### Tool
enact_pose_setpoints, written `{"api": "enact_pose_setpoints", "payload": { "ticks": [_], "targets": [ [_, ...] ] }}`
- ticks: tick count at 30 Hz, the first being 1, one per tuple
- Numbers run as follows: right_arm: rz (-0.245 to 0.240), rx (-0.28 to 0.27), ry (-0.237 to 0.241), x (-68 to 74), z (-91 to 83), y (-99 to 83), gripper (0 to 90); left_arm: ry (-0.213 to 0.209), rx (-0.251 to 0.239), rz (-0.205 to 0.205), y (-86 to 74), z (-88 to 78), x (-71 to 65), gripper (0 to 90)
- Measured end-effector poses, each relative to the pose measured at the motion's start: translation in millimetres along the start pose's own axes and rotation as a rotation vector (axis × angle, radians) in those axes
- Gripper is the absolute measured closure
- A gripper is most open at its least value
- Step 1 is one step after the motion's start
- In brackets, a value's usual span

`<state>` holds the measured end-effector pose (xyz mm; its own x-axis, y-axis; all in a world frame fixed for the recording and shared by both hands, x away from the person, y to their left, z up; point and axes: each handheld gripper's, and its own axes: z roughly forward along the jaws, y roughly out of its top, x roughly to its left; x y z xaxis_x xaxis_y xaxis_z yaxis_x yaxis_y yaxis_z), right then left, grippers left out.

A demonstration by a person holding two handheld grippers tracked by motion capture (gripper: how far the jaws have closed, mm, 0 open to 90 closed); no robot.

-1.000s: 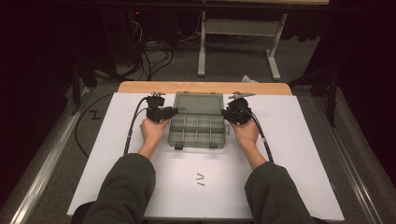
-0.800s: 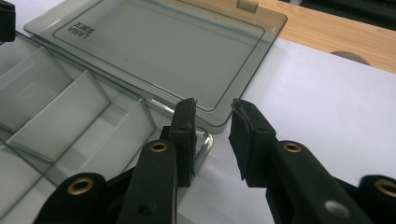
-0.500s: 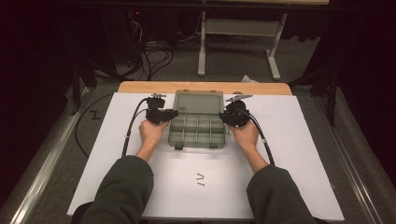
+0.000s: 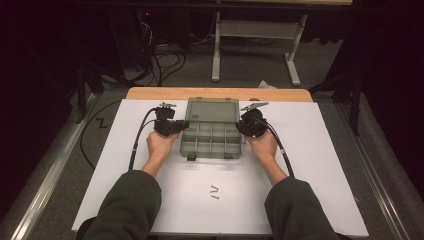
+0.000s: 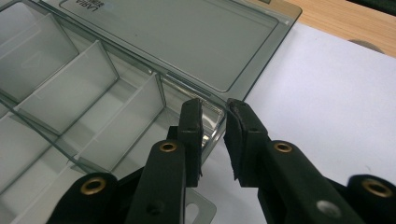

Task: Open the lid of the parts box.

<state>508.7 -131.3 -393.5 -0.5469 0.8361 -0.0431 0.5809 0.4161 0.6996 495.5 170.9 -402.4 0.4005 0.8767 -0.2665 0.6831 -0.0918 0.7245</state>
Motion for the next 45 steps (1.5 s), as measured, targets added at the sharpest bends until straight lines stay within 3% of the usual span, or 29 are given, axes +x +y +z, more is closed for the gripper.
{"api": "enact_pose_setpoints", "payload": {
  "ticks": [12, 16, 23, 25, 28, 36, 40, 45],
  "targets": [
    [0.002, -0.019, 0.011, -0.7, -2.7, -2.5, 74.5, 0.006, 0.004, 0.019, -0.2, -3.6, -3.2, 68.4],
    [0.005, -0.043, 0.012, -2.5, -8.2, -2.8, 71.0, 0.025, -0.022, 0.076, 1.5, -10.7, -9.5, 64.4],
    [0.008, -0.092, 0.036, -4.2, -30.3, -5.0, 66.9, 0.032, -0.052, 0.149, 2.8, -28.5, -19.1, 56.7],
    [0.001, -0.112, 0.058, -2.7, -40.6, -7.6, 64.1, 0.018, -0.072, 0.165, 0.4, -37.1, -22.6, 51.9],
    [-0.009, -0.118, 0.071, -1.6, -46.3, -9.6, 62.3, -0.004, -0.062, 0.167, -1.9, -41.4, -23.9, 48.2],
    [-0.014, -0.186, 0.116, 2.8, -69.6, -19.6, 51.8, -0.003, -0.037, 0.236, -8.8, -63.8, -31.8, 40.2],
    [0.011, -0.22, 0.146, 2.0, -80.0, -24.6, 46.8, -0.005, -0.057, 0.255, -9.5, -75.2, -38.5, 37.2],
    [-0.01, -0.25, 0.144, 2.7, -96.6, -33.2, 42.5, 0.0, -0.106, 0.271, -17.8, -87.4, -44.0, 37.4]
  ]
}}
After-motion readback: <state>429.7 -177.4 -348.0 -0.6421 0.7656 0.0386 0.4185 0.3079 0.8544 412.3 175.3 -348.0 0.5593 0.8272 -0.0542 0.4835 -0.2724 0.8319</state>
